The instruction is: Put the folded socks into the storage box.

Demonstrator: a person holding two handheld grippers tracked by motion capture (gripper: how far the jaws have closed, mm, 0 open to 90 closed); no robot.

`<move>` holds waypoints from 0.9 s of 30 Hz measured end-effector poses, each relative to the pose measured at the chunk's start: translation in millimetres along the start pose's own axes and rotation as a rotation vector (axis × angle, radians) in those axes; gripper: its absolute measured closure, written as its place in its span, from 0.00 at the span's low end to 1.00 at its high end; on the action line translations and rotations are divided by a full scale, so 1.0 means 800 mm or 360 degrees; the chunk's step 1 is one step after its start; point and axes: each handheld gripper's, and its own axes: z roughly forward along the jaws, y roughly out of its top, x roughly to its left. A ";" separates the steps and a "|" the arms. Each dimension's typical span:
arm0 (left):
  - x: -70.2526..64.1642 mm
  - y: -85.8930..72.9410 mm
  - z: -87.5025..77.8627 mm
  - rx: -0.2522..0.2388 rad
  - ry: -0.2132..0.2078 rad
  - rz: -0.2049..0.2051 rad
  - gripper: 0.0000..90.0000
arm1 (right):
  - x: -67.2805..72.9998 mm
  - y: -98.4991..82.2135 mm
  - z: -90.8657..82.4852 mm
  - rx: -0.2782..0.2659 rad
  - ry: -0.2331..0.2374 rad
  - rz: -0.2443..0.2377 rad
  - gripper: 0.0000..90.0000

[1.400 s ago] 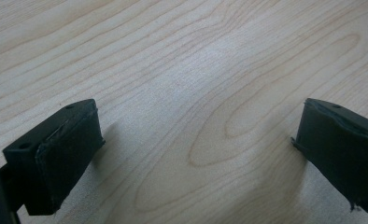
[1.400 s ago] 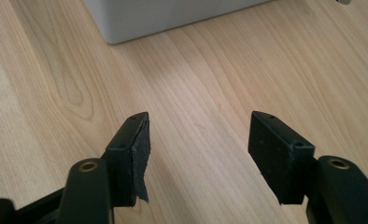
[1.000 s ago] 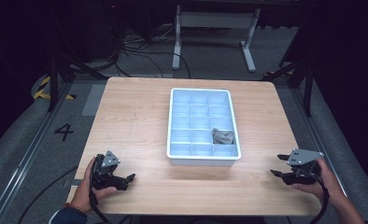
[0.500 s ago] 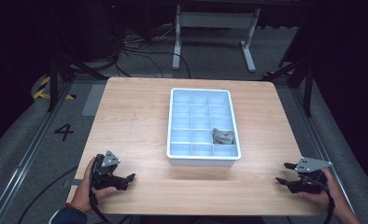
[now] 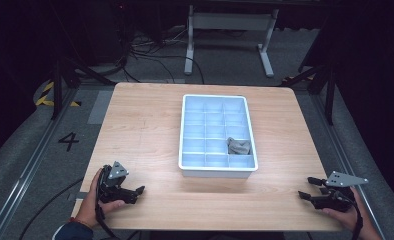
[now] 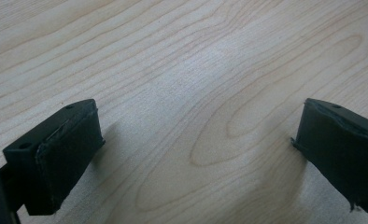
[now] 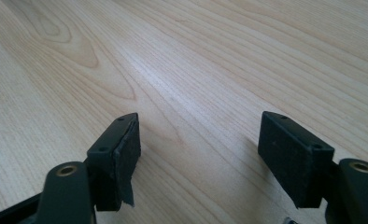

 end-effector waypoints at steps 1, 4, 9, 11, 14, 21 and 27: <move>0.000 0.000 0.000 0.0000 0.0000 0.0000 0.01 | 0.000 0.000 0.000 0.0000 0.0000 0.0000 0.34; 0.001 0.000 0.000 -0.0002 0.0005 0.0024 0.01 | 0.000 0.000 0.000 -0.0001 -0.0006 0.0000 0.33; 0.001 0.000 0.000 -0.0002 0.0007 0.0025 0.01 | 0.000 0.000 0.001 0.0000 -0.0015 0.0009 0.33; 0.001 0.000 0.000 -0.0002 0.0007 0.0023 0.01 | 0.001 0.001 0.001 0.0000 -0.0021 0.0015 0.33; 0.001 0.000 0.000 -0.0003 0.0006 0.0021 0.01 | 0.001 0.001 0.001 0.0002 -0.0028 0.0019 0.32; 0.001 0.000 0.000 -0.0002 0.0007 0.0026 0.01 | 0.002 0.001 0.002 0.0006 -0.0057 0.0044 0.31; 0.001 0.000 0.000 -0.0002 0.0007 0.0024 0.01 | 0.002 0.001 0.002 0.0006 -0.0058 0.0043 0.31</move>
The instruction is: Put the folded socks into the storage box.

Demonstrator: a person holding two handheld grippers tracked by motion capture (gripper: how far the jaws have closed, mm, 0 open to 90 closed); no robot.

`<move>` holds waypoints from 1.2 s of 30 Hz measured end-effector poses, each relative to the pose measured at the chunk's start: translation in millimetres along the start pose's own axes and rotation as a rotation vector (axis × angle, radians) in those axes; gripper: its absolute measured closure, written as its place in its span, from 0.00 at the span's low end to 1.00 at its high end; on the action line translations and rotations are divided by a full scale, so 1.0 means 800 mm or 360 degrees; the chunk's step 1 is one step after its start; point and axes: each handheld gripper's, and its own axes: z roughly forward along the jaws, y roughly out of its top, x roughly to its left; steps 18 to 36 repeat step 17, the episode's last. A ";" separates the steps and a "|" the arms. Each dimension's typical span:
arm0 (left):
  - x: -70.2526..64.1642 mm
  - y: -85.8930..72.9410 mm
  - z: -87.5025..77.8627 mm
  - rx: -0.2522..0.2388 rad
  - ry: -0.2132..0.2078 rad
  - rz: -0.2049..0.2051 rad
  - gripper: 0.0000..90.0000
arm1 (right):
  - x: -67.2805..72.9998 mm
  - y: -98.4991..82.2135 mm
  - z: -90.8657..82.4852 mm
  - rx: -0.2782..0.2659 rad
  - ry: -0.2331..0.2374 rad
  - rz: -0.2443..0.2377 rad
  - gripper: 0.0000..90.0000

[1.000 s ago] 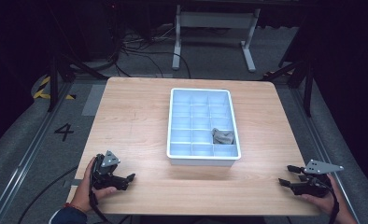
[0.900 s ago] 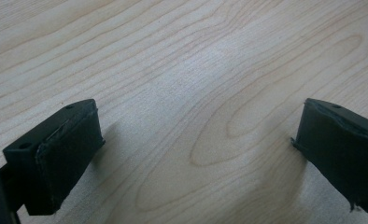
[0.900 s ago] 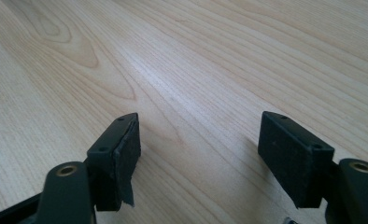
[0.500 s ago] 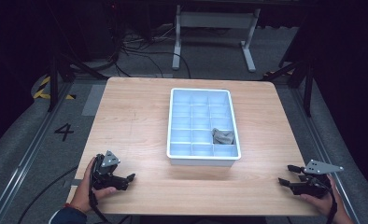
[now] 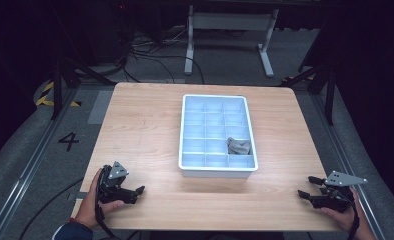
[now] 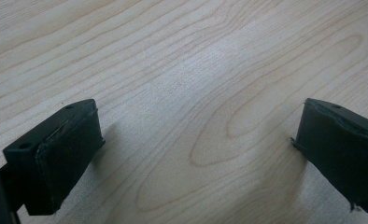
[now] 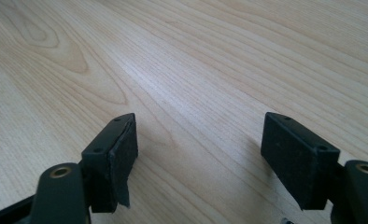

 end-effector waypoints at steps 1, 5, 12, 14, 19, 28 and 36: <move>0.000 0.000 0.000 0.0001 0.0001 0.0006 0.01 | 0.000 0.000 0.000 0.0000 0.0000 0.0001 0.31; 0.000 0.000 0.000 0.0001 0.0002 0.0007 0.01 | 0.000 0.000 0.000 0.0000 0.0000 -0.0001 0.31; 0.000 0.000 0.000 0.0000 0.0000 0.0000 0.01 | 0.000 0.000 0.000 0.0000 0.0000 0.0000 0.31; 0.000 0.000 0.000 0.0000 0.0002 0.0005 0.01 | 0.000 0.000 0.000 0.0000 0.0000 0.0000 0.31; 0.000 0.000 0.000 0.0000 0.0001 0.0002 0.01 | 0.000 0.000 0.000 0.0001 0.0000 0.0000 0.31; 0.000 0.000 0.000 0.0000 0.0001 0.0002 0.01 | 0.000 0.000 0.000 0.0001 0.0000 0.0000 0.31; 0.000 0.000 0.000 0.0000 0.0001 0.0002 0.01 | 0.000 0.000 0.000 0.0001 0.0000 0.0000 0.31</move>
